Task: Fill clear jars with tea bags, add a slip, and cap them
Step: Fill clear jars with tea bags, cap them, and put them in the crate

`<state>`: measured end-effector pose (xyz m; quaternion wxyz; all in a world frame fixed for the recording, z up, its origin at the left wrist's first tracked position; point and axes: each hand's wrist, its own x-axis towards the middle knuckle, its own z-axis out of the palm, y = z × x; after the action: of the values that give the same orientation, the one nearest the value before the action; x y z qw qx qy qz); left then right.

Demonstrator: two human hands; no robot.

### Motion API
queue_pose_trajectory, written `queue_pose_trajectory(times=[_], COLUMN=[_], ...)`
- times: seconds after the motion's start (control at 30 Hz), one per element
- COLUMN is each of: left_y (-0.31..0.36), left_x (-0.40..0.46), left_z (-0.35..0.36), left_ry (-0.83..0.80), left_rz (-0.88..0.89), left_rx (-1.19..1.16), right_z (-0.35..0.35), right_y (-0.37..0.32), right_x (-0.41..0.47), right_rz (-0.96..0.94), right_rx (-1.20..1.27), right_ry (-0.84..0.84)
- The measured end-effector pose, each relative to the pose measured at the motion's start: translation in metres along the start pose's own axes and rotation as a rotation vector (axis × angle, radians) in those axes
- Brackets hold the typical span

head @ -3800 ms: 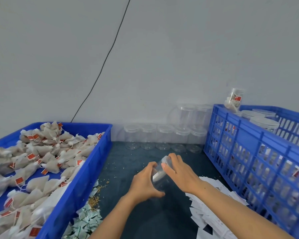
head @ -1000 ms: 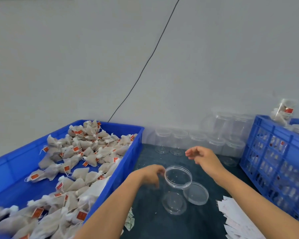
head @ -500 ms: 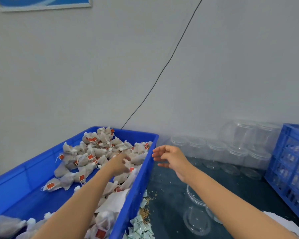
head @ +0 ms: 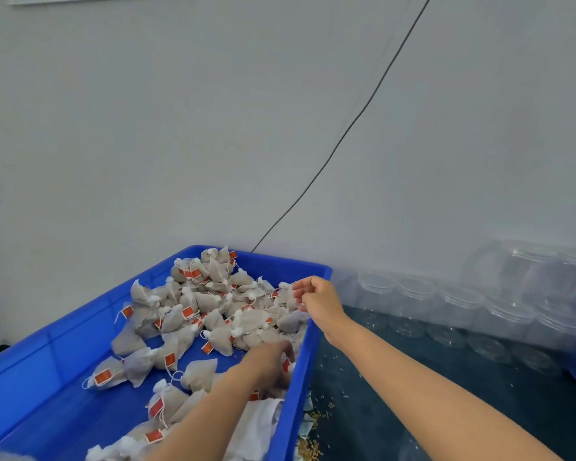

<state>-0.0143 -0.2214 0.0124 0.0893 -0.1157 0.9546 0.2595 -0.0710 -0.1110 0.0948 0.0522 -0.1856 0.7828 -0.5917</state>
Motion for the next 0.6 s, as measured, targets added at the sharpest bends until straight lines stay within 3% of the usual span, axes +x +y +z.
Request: queue_pose_trajectory(times=[0.17, 0.33, 0.43, 0.6], left_y=[-0.006, -0.023, -0.037, -0.043], left_x=[-0.003, -0.005, -0.007, -0.010], left_z=[0.002, -0.009, -0.017, -0.021], left_ry=[0.227, 0.329, 0.376, 0.362], left_rz=[0.057, -0.038, -0.079, -0.059], left_rx=[0.067, -0.401, -0.558, -0.589], right_z=[0.029, 0.041, 0.047, 0.058], right_y=[0.011, 0.015, 0.024, 0.038], right_x=[0.016, 0.030, 0.037, 0.054], right_rz=[-0.035, -0.122, -0.141, -0.128], right_rx=[-0.303, -0.812, -1.128, -1.182], right_ry=[-0.168, -0.436, -0.513, -0.521])
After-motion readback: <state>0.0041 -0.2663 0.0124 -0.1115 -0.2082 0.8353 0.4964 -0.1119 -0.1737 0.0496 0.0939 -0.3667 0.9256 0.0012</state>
